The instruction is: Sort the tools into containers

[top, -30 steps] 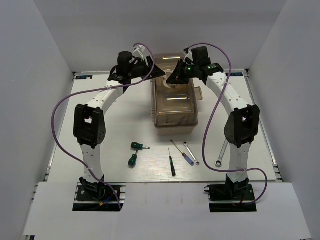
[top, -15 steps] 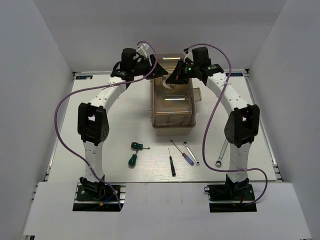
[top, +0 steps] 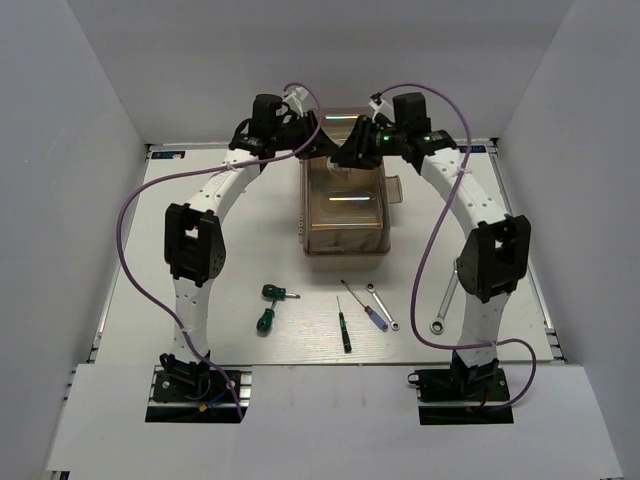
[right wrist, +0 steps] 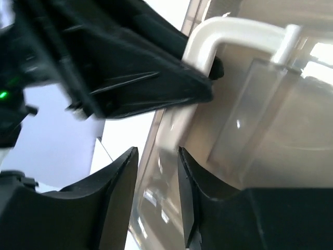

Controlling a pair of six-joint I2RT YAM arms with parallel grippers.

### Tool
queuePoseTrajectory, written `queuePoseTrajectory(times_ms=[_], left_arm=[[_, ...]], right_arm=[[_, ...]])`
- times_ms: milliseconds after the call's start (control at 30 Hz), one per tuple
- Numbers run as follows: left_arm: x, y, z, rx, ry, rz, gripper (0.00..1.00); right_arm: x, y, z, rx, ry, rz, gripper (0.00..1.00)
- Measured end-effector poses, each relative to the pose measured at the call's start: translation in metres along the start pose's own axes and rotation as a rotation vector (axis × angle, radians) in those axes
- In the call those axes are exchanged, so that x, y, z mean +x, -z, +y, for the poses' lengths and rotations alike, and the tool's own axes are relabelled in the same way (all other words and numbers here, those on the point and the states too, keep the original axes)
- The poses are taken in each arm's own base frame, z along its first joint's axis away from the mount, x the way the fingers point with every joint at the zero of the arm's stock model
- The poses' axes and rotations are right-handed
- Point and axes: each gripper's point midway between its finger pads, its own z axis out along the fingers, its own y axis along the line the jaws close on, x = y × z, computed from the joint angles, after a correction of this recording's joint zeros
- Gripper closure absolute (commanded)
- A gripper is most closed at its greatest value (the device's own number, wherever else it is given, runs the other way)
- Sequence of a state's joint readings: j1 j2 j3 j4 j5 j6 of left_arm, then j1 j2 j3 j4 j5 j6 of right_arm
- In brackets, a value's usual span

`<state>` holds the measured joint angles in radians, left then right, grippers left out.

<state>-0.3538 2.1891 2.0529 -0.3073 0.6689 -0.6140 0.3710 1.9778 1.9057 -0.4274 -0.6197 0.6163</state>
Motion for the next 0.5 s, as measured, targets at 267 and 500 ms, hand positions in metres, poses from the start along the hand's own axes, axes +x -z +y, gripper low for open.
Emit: queuePoseTrajectory(times_ms=[267, 500], left_arm=[[0.006, -0.001, 0.000, -0.035, 0.006, 0.018, 0.72], [0.008, -0.001, 0.002, -0.065, 0.016, 0.020, 0.94]], right_arm=[[-0.038, 0.099, -0.011, 0.124, 0.120, -0.147, 0.45], [-0.048, 0.153, -0.075, 0.334, 0.115, -0.189, 0.34]])
